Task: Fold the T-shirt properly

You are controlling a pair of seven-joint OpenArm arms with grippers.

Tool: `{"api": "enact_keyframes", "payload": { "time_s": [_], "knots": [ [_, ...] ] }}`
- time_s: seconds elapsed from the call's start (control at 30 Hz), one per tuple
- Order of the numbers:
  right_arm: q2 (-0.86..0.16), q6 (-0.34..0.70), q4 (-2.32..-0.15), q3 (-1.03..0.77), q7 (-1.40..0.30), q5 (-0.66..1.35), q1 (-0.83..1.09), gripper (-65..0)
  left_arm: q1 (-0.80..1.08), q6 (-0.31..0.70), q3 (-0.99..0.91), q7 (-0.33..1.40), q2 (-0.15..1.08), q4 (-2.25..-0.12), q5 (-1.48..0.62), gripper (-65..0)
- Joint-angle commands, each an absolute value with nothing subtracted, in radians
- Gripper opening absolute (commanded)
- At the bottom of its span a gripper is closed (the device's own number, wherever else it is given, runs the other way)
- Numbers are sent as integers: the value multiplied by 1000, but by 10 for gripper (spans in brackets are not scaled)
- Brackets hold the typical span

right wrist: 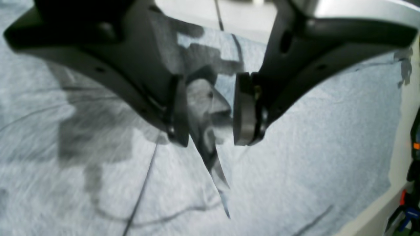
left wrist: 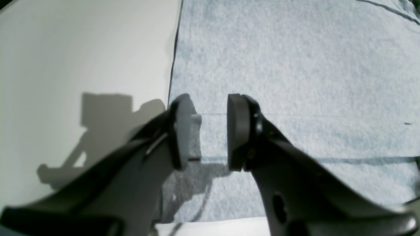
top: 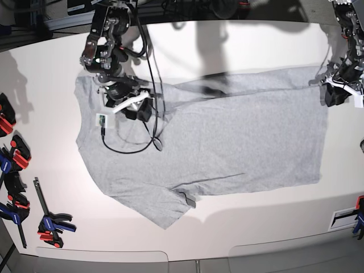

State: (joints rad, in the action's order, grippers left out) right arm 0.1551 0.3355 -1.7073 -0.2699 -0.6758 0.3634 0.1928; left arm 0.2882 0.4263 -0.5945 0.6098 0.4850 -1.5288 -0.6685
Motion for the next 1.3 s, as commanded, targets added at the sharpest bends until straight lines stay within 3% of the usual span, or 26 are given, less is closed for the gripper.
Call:
{"api": "enact_keyframes", "payload": {
  "time_s": [0.0, 1.27],
  "knots": [
    [157, 342, -1718, -267, -644, 378, 173, -427, 285, 430, -601, 590, 508, -1544, -682, -477],
    [157, 302, -1596, -131, -629, 392, 105, -428, 285, 430, -601, 598, 508, -1544, -681, -477]
  ]
}}
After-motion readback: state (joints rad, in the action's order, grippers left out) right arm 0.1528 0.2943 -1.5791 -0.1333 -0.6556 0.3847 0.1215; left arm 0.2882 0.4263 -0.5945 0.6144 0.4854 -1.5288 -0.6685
